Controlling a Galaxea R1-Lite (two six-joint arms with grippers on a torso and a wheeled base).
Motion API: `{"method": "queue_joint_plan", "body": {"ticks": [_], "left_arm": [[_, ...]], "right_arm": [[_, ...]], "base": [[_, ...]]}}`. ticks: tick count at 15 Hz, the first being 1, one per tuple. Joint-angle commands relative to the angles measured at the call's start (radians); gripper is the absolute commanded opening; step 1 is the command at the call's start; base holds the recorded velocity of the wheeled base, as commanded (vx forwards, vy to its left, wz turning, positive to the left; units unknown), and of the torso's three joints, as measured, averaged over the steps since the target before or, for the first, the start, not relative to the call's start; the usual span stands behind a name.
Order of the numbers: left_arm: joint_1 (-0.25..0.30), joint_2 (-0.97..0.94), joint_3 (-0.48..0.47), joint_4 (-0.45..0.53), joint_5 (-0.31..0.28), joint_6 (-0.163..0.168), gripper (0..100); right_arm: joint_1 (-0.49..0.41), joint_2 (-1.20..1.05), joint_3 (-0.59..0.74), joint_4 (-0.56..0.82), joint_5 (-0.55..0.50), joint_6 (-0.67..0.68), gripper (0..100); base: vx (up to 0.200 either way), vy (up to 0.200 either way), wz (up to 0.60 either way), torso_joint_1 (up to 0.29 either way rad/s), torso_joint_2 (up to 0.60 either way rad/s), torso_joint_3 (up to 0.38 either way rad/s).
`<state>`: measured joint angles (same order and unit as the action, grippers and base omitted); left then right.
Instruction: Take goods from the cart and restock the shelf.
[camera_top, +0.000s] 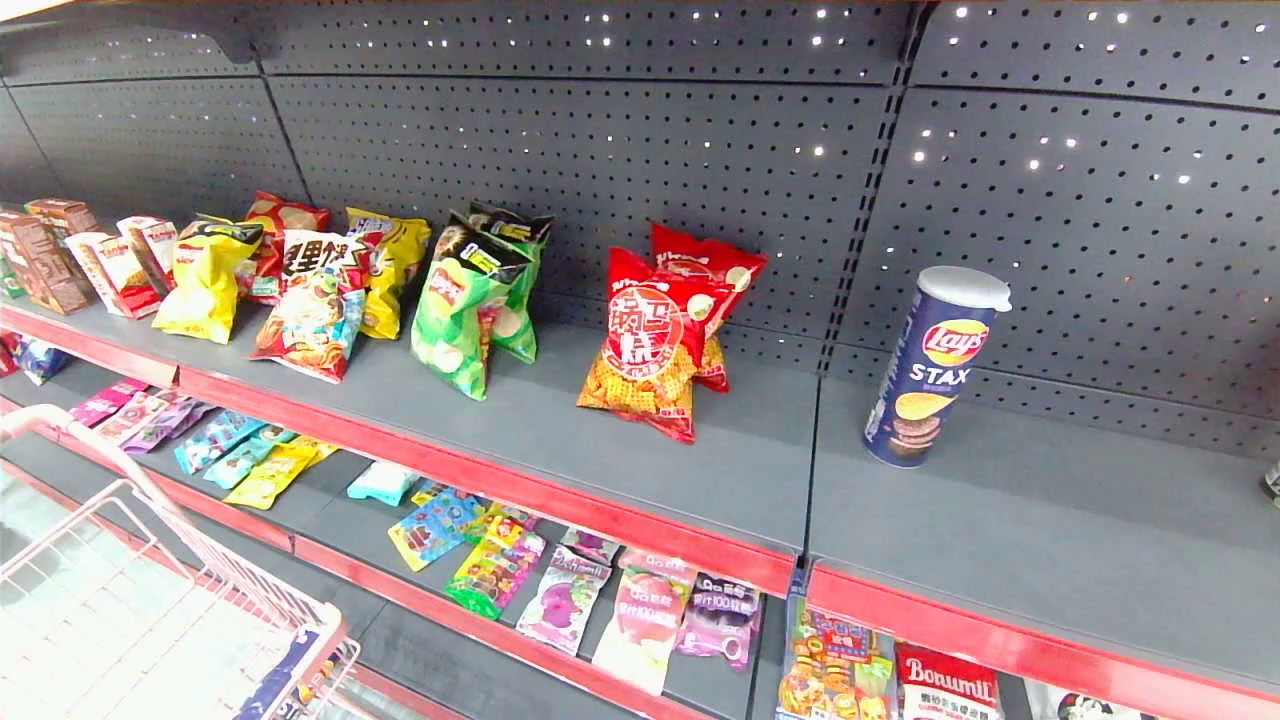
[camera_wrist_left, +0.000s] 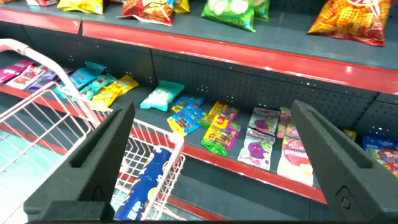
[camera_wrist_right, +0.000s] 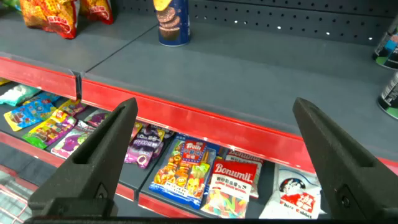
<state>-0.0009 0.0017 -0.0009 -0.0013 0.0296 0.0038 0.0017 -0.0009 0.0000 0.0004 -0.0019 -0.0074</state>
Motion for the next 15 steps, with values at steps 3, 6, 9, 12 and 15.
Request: {"method": "queue_joint_plan", "body": {"ticks": [3, 6, 9, 12, 15], "left_arm": [[-0.001, 0.000, 0.001, -0.003, -0.003, 0.008, 100], [0.001, -0.002, 0.001, -0.016, -0.034, 0.099, 100], [0.001, 0.000, 0.001, -0.017, -0.069, 0.102, 100], [0.001, -0.002, 0.001, -0.025, -0.089, 0.107, 100], [-0.057, 0.511, -0.478, -0.137, -0.154, 0.004, 100]], "right_arm": [[0.000, 0.001, 0.000, 0.000, 0.000, 0.001, 100], [0.000, 0.001, 0.000, 0.000, 0.000, 0.001, 100], [0.000, 0.001, 0.000, 0.000, 0.000, 0.001, 100], [-0.002, 0.001, 0.000, 0.000, 0.003, 0.003, 100], [0.000, 0.001, 0.000, 0.000, 0.003, 0.001, 100]], "base": [[0.000, 0.000, 0.00, 0.000, 0.00, 0.000], [0.000, 0.000, 0.00, 0.000, 0.00, 0.000], [0.000, 0.000, 0.00, 0.000, 0.00, 0.000], [0.000, 0.000, 0.00, 0.000, 0.00, 0.000], [0.000, 0.000, 0.00, 0.000, 0.00, 0.000]]}}
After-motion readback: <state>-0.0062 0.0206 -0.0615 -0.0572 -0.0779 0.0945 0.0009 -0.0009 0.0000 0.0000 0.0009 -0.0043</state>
